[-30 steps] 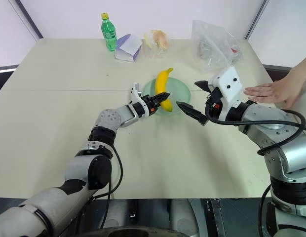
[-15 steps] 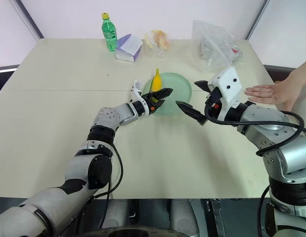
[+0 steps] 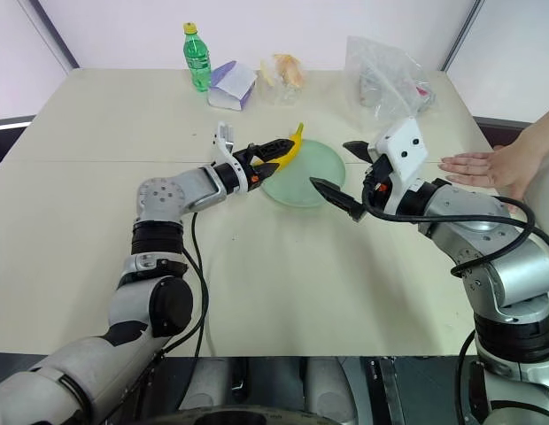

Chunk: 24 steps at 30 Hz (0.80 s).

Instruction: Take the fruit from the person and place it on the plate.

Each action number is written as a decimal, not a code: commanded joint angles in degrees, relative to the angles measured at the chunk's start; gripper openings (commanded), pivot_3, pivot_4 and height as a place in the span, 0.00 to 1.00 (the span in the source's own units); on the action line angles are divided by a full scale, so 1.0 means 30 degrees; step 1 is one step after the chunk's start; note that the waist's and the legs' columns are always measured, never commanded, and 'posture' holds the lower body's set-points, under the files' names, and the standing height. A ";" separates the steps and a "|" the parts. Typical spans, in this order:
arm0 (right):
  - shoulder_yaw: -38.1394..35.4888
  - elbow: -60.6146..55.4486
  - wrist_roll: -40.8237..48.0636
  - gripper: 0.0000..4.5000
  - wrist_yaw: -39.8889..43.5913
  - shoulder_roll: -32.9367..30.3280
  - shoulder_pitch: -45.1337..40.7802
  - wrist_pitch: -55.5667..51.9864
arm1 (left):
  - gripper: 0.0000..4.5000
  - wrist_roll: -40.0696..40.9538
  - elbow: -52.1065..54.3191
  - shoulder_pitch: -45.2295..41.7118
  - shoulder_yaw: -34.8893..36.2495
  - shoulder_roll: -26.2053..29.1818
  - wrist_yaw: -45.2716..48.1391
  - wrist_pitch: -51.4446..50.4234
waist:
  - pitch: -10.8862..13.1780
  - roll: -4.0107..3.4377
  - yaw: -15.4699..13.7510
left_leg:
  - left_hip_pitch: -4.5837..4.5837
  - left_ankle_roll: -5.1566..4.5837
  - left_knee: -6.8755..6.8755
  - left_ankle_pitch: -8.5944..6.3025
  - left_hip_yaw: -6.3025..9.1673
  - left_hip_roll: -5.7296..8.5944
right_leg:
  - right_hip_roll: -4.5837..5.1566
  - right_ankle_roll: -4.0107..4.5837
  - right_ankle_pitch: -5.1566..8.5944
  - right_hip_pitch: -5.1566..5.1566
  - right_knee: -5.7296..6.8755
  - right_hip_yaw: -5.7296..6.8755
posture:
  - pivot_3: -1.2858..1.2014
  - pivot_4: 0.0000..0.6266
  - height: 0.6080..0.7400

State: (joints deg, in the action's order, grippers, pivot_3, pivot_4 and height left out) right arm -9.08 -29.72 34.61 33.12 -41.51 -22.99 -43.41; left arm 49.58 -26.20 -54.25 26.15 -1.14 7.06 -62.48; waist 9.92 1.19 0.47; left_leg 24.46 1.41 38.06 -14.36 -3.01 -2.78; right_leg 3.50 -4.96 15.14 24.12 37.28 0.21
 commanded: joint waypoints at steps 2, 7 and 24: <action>-0.0070 -0.0059 -0.0060 1.00 0.0101 0.0110 -0.0406 0.0445 | 1.00 0.1303 0.2519 -0.0005 0.0206 0.0522 -0.0800 -0.1846 | 0.0000 0.0001 0.0035 | 0.0001 0.0000 0.0000 0.0000 -0.0001 0.0000 | -0.0001 0.0000 0.0000 0.0001 0.0000 0.0000 | 0.52 0.24 0.93; -0.0010 0.0133 -0.0014 1.00 0.0347 -0.0010 -0.0546 0.0482 | 1.00 0.2054 0.7113 0.0697 -0.1381 0.2945 0.0908 -0.3718 | 0.0000 -0.0002 0.0136 | -0.0006 0.0002 -0.0009 0.0001 0.0002 -0.0008 | -0.0012 0.0001 0.0001 0.0006 0.0005 -0.0004 | 0.52 0.24 0.93; -0.0861 0.1830 -0.0468 1.00 0.2050 -0.1692 -0.0144 0.0768 | 1.00 -0.4627 1.5435 0.6396 -0.5758 1.5158 1.0245 0.5754 | -0.0001 -0.0005 -0.0037 | -0.0007 0.0018 -0.0022 0.0010 -0.0040 -0.0014 | 0.0009 0.0015 0.0006 0.0017 -0.0003 -0.0010 | 0.52 0.24 0.93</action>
State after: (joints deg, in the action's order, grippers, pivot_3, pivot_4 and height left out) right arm -9.60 -23.74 33.26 38.64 -45.86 -23.01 -42.15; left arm 36.59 17.88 -35.15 7.76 43.86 36.61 -47.69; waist 9.92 1.17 0.36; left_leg 24.44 1.46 37.99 -14.33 -3.14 -2.82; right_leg 3.54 -4.91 15.15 24.17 37.27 0.18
